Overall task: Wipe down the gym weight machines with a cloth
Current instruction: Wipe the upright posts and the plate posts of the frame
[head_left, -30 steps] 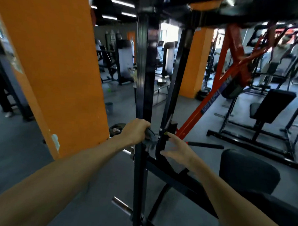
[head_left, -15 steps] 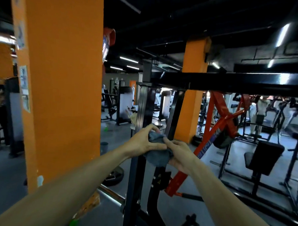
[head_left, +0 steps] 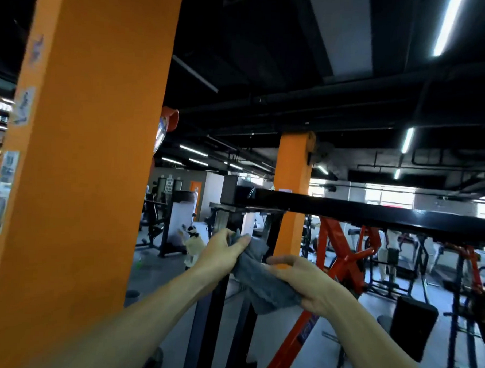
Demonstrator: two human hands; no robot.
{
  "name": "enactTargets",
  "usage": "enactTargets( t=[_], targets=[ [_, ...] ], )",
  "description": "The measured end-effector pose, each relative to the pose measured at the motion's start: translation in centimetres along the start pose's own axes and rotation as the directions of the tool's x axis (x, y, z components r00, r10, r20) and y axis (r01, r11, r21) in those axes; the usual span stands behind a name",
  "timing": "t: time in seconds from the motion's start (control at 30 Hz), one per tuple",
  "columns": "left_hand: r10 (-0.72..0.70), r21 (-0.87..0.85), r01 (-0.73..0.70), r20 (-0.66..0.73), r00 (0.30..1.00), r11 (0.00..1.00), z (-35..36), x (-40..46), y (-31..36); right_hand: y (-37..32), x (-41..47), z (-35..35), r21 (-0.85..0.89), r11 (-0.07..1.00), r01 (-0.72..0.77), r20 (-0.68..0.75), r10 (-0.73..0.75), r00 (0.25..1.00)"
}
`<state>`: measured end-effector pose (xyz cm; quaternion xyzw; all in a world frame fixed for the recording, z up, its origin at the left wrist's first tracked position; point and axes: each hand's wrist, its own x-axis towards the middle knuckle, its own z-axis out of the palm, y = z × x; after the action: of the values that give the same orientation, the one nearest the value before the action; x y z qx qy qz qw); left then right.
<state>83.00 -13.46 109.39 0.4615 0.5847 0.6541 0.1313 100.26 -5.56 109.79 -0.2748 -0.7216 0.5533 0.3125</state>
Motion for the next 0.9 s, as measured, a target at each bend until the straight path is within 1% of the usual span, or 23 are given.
enactTargets(
  t=[0.07, 0.17, 0.23, 0.3, 0.43, 0.5, 0.53, 0.57, 0.6, 0.63, 0.67, 0.7, 0.73, 0.77, 0.8, 0.83, 0.87, 0.9],
  targets=[
    [0.034, 0.036, -0.034, -0.002, 0.999, 0.999, 0.2, 0.5, 1.6, -1.2, -0.1, -0.3, -0.035, 0.999, -0.005, 0.009, 0.005, 1.0],
    [0.108, 0.158, -0.106, -0.005, 0.994, 0.982, 0.8, 1.3, 3.6, -3.2, -0.5, -0.1, -0.022, 1.0, -0.021, 0.035, 0.022, 0.999],
    [0.144, 0.126, -0.146, 0.024, 0.989, 0.981, 1.0, 1.9, 4.7, -4.3, -0.7, 0.0, -0.118, 0.993, 0.024, 0.061, -0.017, 0.998],
    [0.193, 0.115, -0.201, 0.074, 0.978, 0.973, 0.8, 2.4, 5.7, -5.4, -1.0, 0.0, -0.174, 0.983, 0.055, 0.065, -0.045, 0.997],
    [0.287, 0.122, -0.309, 0.169, 0.943, 0.943, -0.4, 3.3, 7.7, -7.3, -0.7, -1.4, -0.195, 0.976, 0.097, -0.027, -0.104, 0.994],
    [0.311, 0.161, -0.343, 0.196, 0.93, 0.925, -0.9, 4.3, 8.8, -8.2, 0.1, -2.1, -0.181, 0.967, 0.182, -0.099, -0.202, 0.974],
    [0.335, 0.201, -0.373, 0.2, 0.921, 0.906, -1.0, 5.0, 9.4, -8.8, 0.5, -2.4, -0.197, 0.951, 0.237, -0.143, -0.267, 0.953],
    [0.381, 0.259, -0.424, 0.198, 0.903, 0.868, -1.0, 6.0, 10.0, -9.4, 1.0, -2.6, -0.234, 0.929, 0.286, -0.192, -0.332, 0.924],
    [0.45, 0.324, -0.494, 0.204, 0.869, 0.807, -1.0, 7.1, 10.7, -10.2, 1.5, -2.7, -0.288, 0.902, 0.32, -0.24, -0.392, 0.888],
    [0.523, 0.383, -0.565, 0.218, 0.824, 0.731, -1.0, 8.5, 11.6, -11.3, 2.2, -2.7, -0.368, 0.864, 0.344, -0.285, -0.457, 0.843],
    [0.583, 0.419, -0.624, 0.24, 0.776, 0.659, -0.7, 9.8, 12.3, -12.2, 2.8, -2.5, -0.467, 0.807, 0.361, -0.322, -0.535, 0.781],
    [0.634, 0.466, -0.677, 0.274, 0.723, 0.57, -0.5, 11.6, 13.2, -13.5, 3.8, -2.4, -0.581, 0.725, 0.372, -0.336, -0.629, 0.701],
    [0.658, 0.508, -0.699, 0.3, 0.691, 0.503, -0.5, 13.0, 13.9, -14.5, 4.6, -2.2, -0.695, 0.628, 0.351, -0.315, -0.704, 0.636],
    [0.673, 0.555, -0.72, 0.343, 0.655, 0.418, -0.4, 14.2, 14.2, -15.2, 5.5, -2.1, -0.8, 0.518, 0.303, -0.26, -0.755, 0.602],
    [0.679, 0.623, -0.728, 0.404, 0.613, 0.286, 0.0, 15.8, 14.2, -15.7, 6.7, -2.0, -0.881, 0.403, 0.248, -0.188, -0.779, 0.597],
    [0.619, 0.655, -0.723, 0.48, 0.622, 0.218, 0.2, 16.8, 14.1, -15.7, 8.2, -2.1, -0.928, 0.314, 0.201, -0.125, -0.769, 0.627],
    [0.491, 0.699, -0.7, 0.564, 0.664, 0.144, 0.5, 17.4, 13.8, -15.4, 9.9, -2.3, -0.953, 0.256, 0.164, -0.079, -0.73, 0.679],
    [0.377, 0.755, -0.654, 0.592, 0.713, 0.051, 1.0, 17.8, 13.2, -14.7, 11.6, -2.5, -0.967, 0.217, 0.13, -0.051, -0.671, 0.739]
  ],
)
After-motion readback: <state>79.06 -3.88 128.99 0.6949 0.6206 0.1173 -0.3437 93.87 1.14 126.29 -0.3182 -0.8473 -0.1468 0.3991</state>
